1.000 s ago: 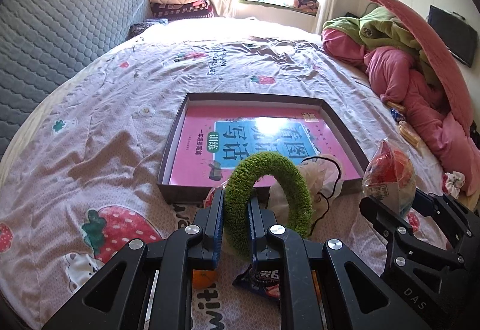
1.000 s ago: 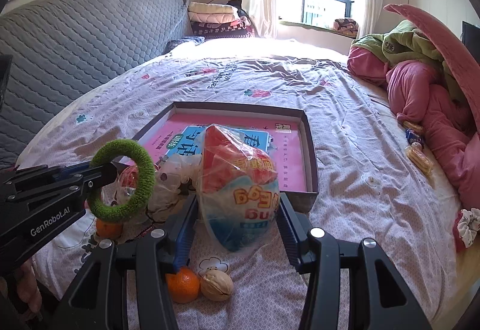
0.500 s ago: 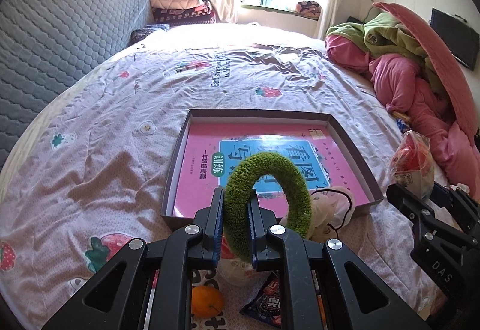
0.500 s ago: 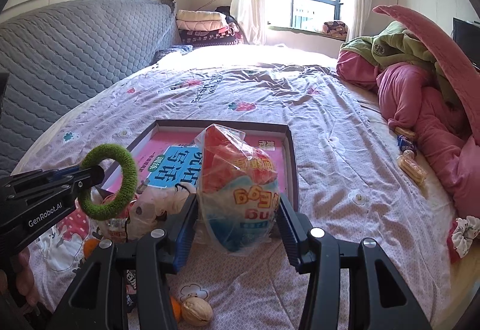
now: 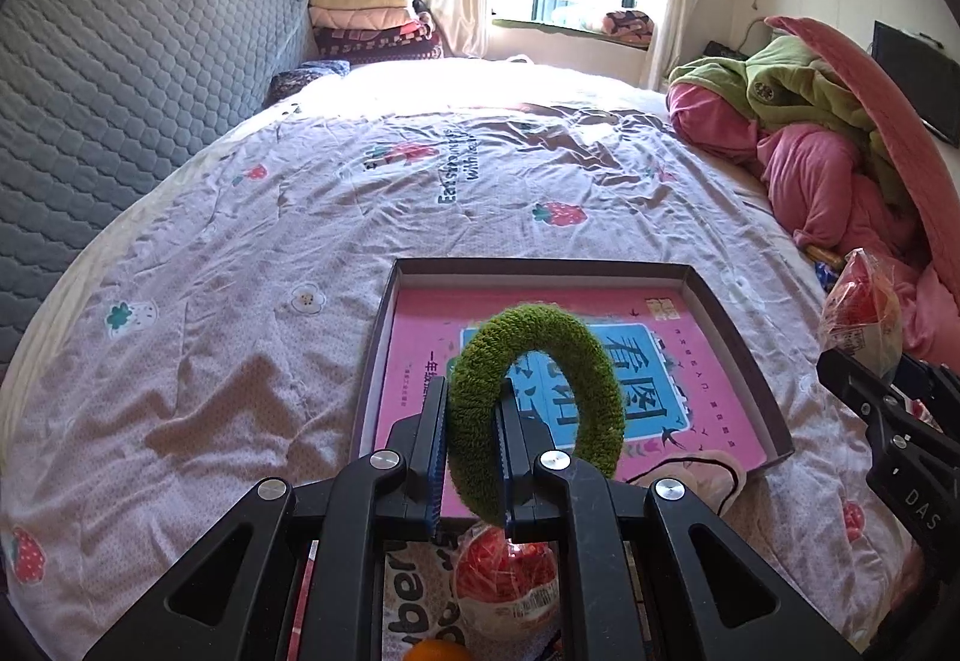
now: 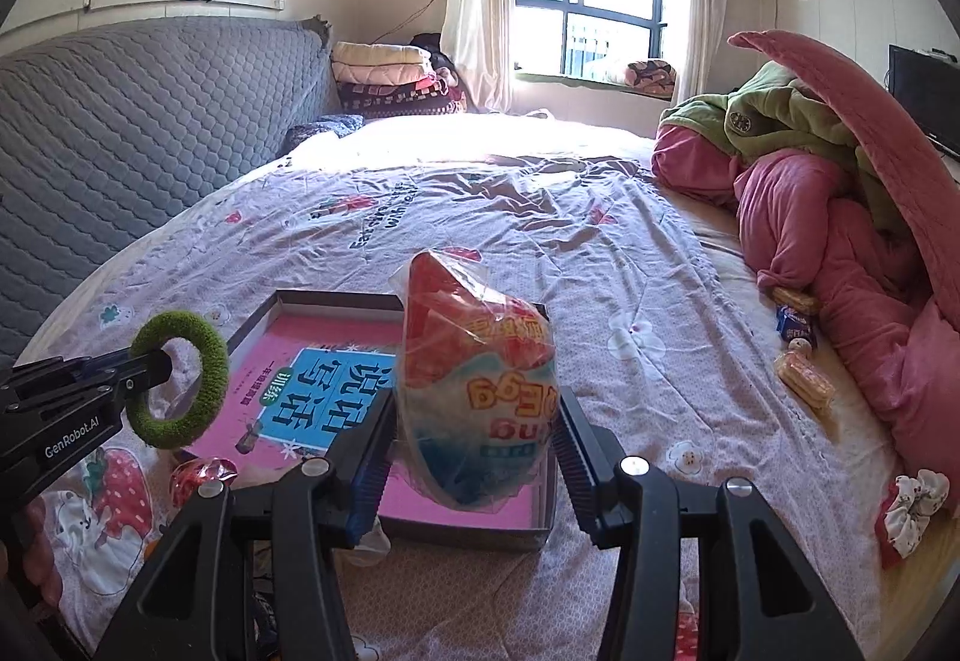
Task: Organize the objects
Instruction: 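Carry the green ring with the left gripper over the box and lower it, then open the left gripper to drop the ring while the right releases the egg toy in the box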
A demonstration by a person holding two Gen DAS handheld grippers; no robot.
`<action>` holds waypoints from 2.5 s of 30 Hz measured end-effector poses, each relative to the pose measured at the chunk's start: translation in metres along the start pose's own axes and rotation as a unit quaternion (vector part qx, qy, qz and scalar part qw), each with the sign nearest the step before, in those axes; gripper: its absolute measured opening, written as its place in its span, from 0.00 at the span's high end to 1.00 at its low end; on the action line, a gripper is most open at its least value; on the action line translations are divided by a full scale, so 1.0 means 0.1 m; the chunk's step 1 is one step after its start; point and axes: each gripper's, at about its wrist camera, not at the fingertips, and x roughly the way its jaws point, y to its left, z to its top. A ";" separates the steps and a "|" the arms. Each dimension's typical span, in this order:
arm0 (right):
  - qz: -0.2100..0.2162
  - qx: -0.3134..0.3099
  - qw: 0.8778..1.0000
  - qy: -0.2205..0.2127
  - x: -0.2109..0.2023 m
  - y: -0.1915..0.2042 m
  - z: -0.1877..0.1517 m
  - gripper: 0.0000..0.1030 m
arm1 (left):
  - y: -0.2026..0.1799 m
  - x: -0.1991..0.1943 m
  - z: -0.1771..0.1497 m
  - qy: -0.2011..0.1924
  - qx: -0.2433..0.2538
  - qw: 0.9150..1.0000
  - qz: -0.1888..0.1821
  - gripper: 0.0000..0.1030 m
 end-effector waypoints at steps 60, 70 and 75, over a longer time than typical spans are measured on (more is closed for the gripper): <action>-0.001 -0.048 0.990 0.131 1.15 0.07 -0.38 0.50 | 0.11 1.08 -0.12 0.103 0.007 0.995 0.006 0.86; -0.007 -0.043 0.990 0.134 1.15 0.04 -0.38 0.48 | 0.12 1.10 -0.12 0.104 0.004 0.994 0.011 0.83; -0.009 -0.046 0.990 0.134 1.13 0.02 -0.37 0.46 | 0.14 1.08 -0.10 0.100 0.002 0.995 0.009 0.79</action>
